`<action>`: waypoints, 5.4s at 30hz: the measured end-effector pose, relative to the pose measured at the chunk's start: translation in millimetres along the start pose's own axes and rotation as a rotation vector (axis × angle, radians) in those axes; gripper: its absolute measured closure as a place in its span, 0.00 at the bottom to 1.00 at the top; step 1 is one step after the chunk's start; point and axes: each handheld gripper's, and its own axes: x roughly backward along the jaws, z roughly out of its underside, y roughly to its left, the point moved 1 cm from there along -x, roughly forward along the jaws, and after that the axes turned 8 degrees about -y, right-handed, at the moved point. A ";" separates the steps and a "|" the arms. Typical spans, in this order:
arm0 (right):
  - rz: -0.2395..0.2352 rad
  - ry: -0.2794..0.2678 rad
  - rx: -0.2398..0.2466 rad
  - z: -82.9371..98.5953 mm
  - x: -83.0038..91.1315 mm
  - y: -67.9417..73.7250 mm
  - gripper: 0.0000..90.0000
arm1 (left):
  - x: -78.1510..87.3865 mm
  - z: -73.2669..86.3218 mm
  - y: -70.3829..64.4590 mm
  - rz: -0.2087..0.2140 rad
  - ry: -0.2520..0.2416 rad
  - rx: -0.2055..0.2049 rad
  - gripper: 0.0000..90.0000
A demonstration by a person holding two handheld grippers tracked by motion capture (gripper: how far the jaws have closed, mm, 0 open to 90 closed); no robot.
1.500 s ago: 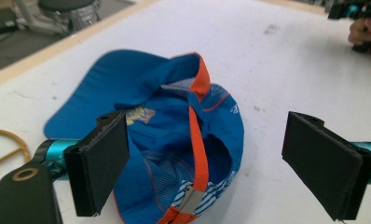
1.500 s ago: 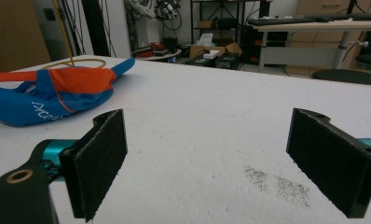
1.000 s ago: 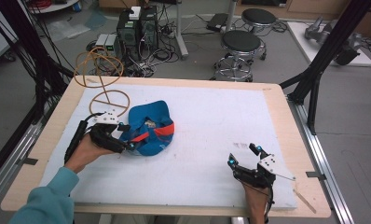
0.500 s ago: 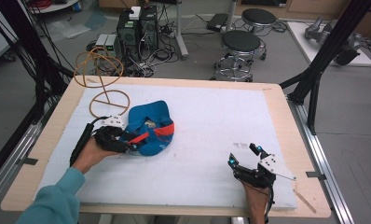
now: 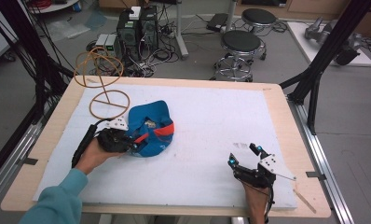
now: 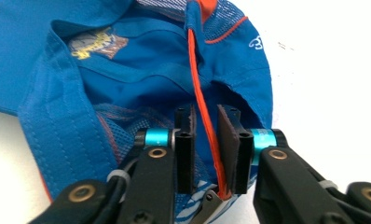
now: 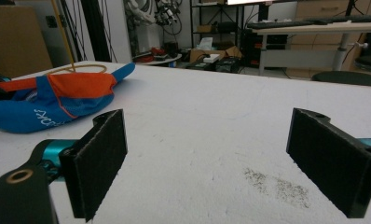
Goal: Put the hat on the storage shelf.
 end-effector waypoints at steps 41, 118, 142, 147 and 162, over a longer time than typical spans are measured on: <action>-0.002 0.000 -0.008 -0.1 0.2 -0.5 0.12 | 62.2 -71.7 -57.9 0.081 -0.303 0.019 0.98; 0.002 0.008 -0.003 -0.1 -0.7 0.2 0.12 | 81.1 -46.6 -24.6 -0.144 -0.252 0.016 0.98; 0.003 0.009 -0.003 -0.1 -0.7 0.1 0.12 | 54.3 -22.4 20.4 -0.282 -0.198 0.060 0.98; 0.002 0.009 -0.003 -0.2 -0.8 0.1 0.12 | 56.6 -19.7 25.4 -0.331 -0.195 0.082 0.76; 0.000 0.009 0.004 -0.1 -0.8 0.6 0.12 | 88.7 -14.6 34.0 -0.517 -0.403 0.204 0.11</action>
